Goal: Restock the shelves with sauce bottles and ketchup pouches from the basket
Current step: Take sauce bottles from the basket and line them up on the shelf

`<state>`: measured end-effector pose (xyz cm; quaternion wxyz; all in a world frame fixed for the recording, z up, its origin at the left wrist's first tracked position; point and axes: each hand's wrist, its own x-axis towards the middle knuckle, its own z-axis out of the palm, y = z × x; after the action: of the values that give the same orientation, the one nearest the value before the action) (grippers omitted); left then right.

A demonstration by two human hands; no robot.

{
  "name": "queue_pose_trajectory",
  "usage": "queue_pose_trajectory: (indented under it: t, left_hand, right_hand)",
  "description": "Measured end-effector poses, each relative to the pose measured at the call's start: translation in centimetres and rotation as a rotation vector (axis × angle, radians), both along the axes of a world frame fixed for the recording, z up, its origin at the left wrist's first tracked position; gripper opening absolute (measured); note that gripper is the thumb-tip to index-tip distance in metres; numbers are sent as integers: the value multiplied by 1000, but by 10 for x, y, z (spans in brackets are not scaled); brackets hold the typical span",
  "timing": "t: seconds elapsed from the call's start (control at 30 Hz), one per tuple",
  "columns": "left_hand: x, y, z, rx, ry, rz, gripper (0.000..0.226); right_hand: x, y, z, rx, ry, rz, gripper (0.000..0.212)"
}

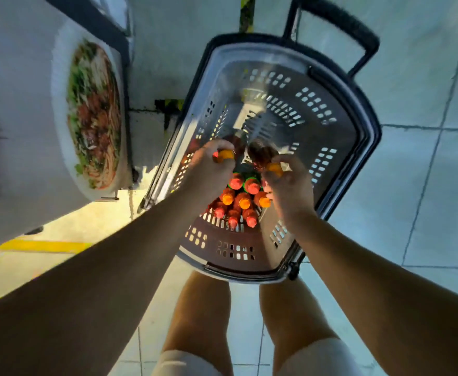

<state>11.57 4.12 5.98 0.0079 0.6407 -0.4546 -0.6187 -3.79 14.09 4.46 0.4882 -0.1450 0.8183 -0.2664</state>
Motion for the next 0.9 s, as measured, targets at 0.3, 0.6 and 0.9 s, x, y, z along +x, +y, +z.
queue_pose_trajectory:
  t: [0.3,0.6,0.9]
  left_hand:
    - [69,47,175,-5,175,155,26]
    - [135,98,320,-58,344,295,26]
    - [155,166,392,-288,194,296,9]
  right_hand:
    - [-25,39,199,-20,98,257,19]
    - [-22,84,332,-67,107,325,17]
    - [-51,131,392,-68,93,414,23]
